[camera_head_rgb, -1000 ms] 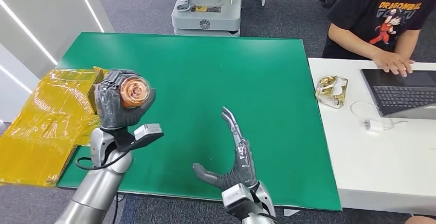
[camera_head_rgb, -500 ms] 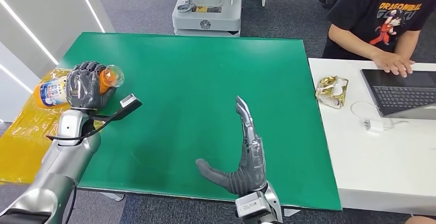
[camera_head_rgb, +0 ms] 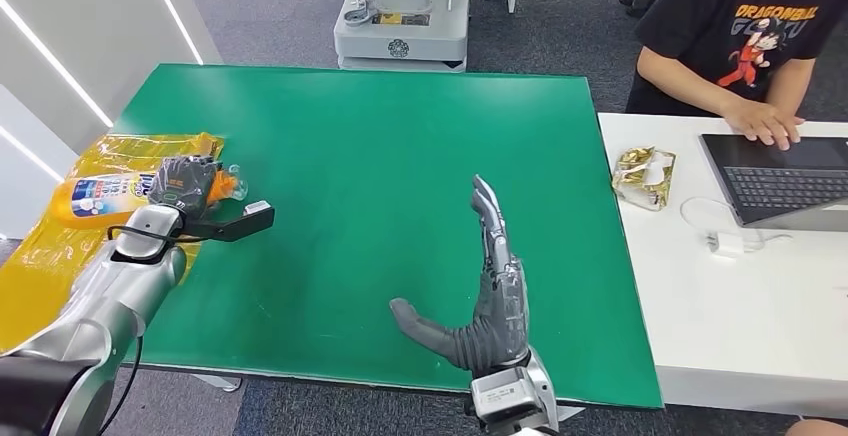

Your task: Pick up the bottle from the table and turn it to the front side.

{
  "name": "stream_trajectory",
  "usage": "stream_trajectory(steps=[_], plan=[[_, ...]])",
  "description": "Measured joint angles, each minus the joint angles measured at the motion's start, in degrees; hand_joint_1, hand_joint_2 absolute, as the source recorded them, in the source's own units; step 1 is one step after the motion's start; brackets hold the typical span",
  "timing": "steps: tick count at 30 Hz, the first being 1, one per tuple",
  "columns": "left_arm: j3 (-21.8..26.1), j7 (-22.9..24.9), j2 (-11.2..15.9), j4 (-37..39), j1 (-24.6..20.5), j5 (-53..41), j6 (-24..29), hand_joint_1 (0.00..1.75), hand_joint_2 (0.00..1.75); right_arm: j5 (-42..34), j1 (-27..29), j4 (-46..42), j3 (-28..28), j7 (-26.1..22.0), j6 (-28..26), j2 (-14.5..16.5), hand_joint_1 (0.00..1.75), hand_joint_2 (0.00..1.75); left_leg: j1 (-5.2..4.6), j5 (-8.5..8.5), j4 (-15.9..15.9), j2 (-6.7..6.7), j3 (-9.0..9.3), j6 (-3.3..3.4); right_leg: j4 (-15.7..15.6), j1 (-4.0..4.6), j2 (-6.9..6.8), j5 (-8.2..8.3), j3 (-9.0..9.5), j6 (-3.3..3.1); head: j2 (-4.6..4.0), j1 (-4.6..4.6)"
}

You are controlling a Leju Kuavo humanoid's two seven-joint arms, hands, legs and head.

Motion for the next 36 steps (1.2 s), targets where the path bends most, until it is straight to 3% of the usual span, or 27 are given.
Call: stream_trajectory(steps=[7, 13, 18, 26, 36], plan=[[-0.7, 0.9, 2.2, 3.0, -0.9, -1.2, -3.5, 1.75, 1.75, 0.4, -0.6, 0.0, -1.0, 0.4, 1.4, 0.8, 0.00, 1.75, -0.02, 0.07, -0.2, 0.21, 0.47, -0.26, 0.1, -0.03, 0.25, 0.12, 0.20, -0.24, 0.00, -0.01], [-0.7, -0.3, 3.4, 4.8, 2.8, -1.5, -2.6, 1.75, 1.75, 0.4, -1.4, 0.6, -1.9, 0.5, 1.8, 1.5, 0.00, 1.75, 0.22, 0.39, -0.3, -0.02, 0.15, -0.57, 0.1, 0.14, 0.06, 0.20, -0.07, -0.40, 0.00, 0.01], [-0.6, -0.3, 3.4, 5.4, 4.3, -1.7, 1.0, 1.75, 1.75, 0.4, -1.6, 1.2, -2.3, 0.4, 1.8, 1.9, 0.00, 1.75, 0.25, 0.39, -0.3, -0.03, 0.06, -0.59, 0.0, 0.16, 0.05, 0.22, -0.11, -0.43, 0.00, 0.01], [2.0, -1.2, 4.2, 5.2, 7.3, -4.9, 14.6, 1.75, 1.75, 0.5, -2.0, 2.0, -3.0, 0.2, 1.8, 2.3, 0.00, 1.75, 0.24, 0.36, -0.3, -0.02, -0.05, -0.61, 0.0, 0.16, 0.08, 0.21, -0.24, -0.42, 0.00, 0.00], [4.3, -6.8, 3.4, 4.9, 9.6, -5.6, 16.9, 1.75, 1.75, 0.3, -2.3, 2.9, -3.0, -0.6, 0.9, 2.4, 0.00, 1.75, 0.25, 0.36, -0.3, -0.03, -0.07, -0.62, 0.0, 0.16, 0.07, 0.22, -0.25, -0.42, 0.00, 0.01]])
